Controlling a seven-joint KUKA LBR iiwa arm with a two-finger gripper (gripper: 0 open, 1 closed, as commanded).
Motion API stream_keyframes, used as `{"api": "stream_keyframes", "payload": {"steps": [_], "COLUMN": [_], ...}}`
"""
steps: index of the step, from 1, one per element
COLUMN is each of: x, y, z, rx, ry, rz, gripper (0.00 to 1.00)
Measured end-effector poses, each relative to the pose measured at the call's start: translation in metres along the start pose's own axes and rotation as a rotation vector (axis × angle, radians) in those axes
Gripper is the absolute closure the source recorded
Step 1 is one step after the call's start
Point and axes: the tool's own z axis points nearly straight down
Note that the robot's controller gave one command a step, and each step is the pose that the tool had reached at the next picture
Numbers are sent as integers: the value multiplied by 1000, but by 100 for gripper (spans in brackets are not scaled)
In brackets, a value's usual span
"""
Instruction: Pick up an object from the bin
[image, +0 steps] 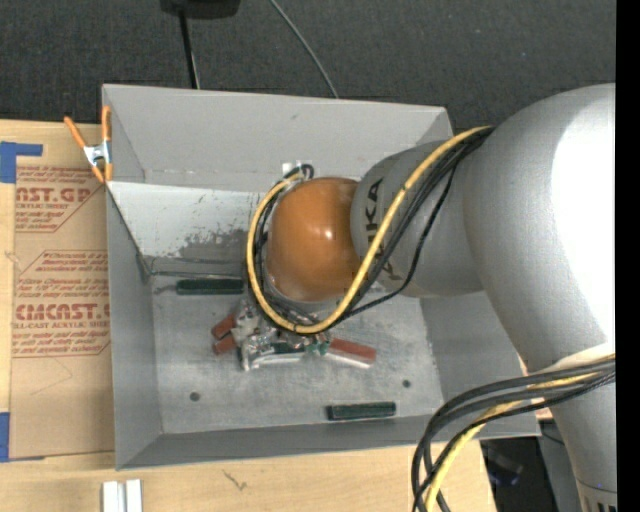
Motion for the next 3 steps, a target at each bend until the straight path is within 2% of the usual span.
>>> {"api": "stream_keyframes", "payload": {"steps": [1, 2, 3], "x": [2, 5, 6], "y": [0, 9, 9], "z": [1, -92, -90], "rx": [1, 6, 5], "ry": [9, 35, 40], "rz": [0, -19, -18], "gripper": [100, 0, 0]}}
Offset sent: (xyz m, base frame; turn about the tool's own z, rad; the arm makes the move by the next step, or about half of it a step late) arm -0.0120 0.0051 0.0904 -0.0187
